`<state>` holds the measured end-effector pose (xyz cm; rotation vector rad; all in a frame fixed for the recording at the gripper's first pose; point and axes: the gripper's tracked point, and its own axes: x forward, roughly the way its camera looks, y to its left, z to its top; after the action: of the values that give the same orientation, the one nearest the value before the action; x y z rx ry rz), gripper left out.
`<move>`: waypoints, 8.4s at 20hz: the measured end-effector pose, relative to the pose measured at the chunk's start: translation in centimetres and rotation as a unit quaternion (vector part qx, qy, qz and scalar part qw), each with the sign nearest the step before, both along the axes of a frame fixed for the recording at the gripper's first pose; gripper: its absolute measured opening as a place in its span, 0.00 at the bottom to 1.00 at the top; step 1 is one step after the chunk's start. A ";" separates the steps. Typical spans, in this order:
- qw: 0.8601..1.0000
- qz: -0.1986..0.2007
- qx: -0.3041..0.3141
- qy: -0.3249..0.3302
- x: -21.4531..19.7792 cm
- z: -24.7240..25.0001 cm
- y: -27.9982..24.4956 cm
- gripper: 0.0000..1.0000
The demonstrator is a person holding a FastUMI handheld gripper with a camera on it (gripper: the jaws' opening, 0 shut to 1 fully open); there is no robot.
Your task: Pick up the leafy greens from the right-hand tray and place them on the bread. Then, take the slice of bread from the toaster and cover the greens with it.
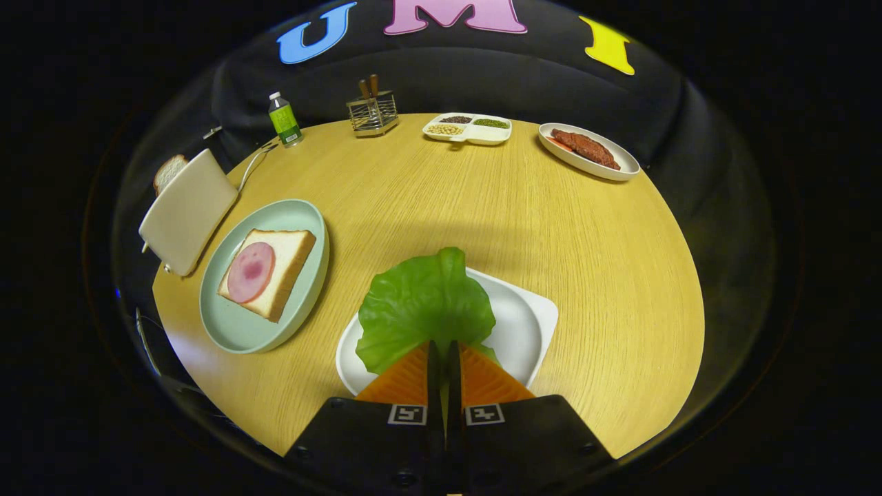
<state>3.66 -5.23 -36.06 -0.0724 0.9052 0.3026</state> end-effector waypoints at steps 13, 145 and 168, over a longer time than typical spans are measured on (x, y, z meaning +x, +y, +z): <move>0.998 -0.051 0.002 -0.043 -1.1 7.3 1.3 0.06; 0.992 0.017 0.115 -0.051 1.0 11.0 26.7 0.14; 0.983 0.064 -0.021 -0.173 0.0 10.8 19.3 1.00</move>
<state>3.62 14.03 -25.22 -0.2169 0.5628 0.3773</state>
